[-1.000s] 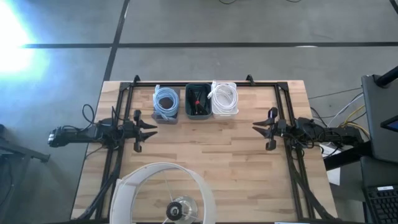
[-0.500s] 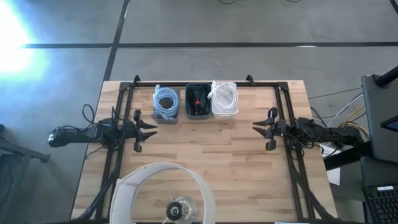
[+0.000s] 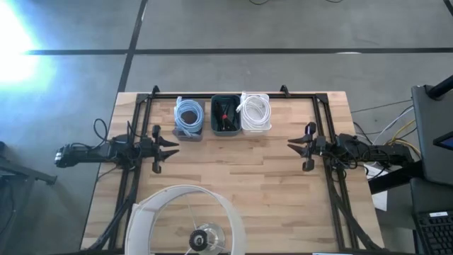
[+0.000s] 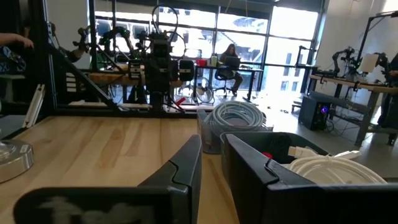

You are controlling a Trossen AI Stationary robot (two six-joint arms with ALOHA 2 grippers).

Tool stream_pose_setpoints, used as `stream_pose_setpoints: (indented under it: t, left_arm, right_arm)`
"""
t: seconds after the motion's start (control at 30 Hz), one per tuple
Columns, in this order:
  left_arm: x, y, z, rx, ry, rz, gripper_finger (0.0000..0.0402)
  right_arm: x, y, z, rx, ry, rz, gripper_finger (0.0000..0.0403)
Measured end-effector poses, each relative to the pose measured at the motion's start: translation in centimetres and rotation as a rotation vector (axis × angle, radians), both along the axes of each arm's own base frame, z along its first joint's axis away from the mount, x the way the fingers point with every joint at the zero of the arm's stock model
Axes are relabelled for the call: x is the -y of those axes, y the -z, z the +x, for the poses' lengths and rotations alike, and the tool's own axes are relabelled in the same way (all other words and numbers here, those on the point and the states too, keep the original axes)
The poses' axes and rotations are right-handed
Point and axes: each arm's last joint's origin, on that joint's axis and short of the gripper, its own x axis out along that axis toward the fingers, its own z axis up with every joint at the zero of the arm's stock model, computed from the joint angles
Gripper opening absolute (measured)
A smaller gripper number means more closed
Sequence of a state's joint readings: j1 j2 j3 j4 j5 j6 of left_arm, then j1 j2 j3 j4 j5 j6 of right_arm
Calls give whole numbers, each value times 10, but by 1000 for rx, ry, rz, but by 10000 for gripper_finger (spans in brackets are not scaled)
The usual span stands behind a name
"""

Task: Sort HDMI cables
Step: Return to Home Position

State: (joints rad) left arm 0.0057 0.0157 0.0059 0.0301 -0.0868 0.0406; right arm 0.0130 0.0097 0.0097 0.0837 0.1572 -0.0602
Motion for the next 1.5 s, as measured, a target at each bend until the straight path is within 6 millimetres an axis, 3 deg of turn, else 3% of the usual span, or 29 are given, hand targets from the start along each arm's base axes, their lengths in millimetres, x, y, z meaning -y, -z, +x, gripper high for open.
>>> stream_pose_setpoints:
  t: [0.77,1.5]
  left_arm:
    - [0,0,0,0,0,0,110]
    - [0,0,0,0,0,0,110]
  right_arm:
    - [0,0,0,0,0,0,89]
    - [0,0,0,0,0,0,65]
